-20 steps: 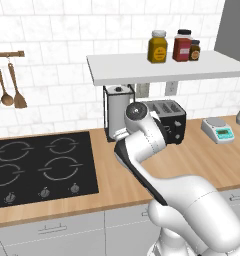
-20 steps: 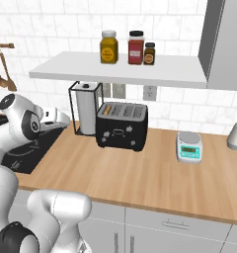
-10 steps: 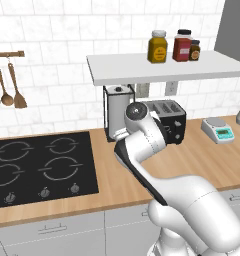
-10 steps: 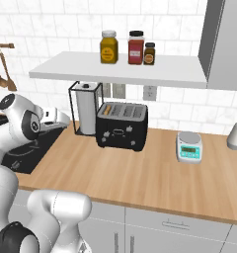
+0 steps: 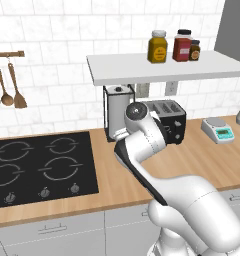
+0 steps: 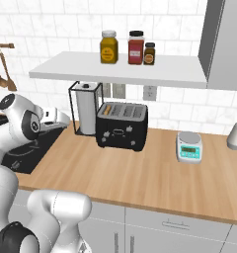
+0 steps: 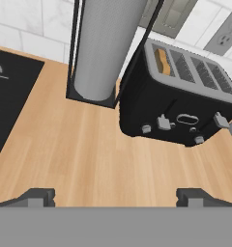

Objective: Start the toaster. Once the lever pops up, take the bread to the plate on the dining counter.

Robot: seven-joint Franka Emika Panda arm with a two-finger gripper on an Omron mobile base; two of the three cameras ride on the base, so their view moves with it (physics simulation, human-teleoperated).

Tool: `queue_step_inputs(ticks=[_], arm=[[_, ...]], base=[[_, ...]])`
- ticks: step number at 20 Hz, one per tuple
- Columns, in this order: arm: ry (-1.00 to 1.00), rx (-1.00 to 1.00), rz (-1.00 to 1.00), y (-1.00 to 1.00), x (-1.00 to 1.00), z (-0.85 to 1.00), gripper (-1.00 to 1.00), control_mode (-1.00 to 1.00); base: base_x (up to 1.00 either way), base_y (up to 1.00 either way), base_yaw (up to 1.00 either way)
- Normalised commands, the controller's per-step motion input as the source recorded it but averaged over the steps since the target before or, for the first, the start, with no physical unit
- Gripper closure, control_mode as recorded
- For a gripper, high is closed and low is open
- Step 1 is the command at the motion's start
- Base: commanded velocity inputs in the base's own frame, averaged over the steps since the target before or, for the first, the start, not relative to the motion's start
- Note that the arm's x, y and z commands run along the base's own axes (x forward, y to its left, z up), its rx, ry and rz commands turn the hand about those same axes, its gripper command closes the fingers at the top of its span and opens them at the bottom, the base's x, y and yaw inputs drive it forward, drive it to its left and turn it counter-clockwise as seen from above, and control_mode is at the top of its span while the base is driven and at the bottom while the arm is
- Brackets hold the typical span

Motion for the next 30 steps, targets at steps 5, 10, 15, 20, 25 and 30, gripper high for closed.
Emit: queue_step_inputs(ticks=[5,10,15,20,25,30], arm=[[0.0,0.0,0.0,0.0,0.0,0.0,-1.0,-1.0],[0.0,0.0,0.0,0.0,0.0,0.0,-1.0,-1.0],[0.0,0.0,0.0,0.0,0.0,0.0,-1.0,-1.0],[0.0,0.0,0.0,0.0,0.0,0.0,-1.0,-1.0],[0.0,0.0,0.0,0.0,0.0,0.0,-1.0,-1.0],[0.0,0.0,0.0,0.0,0.0,0.0,-1.0,-1.0]], base=[[0.0,0.0,0.0],[0.0,0.0,0.0],[0.0,0.0,0.0],[0.0,0.0,0.0],[0.0,0.0,0.0],[0.0,0.0,0.0]])
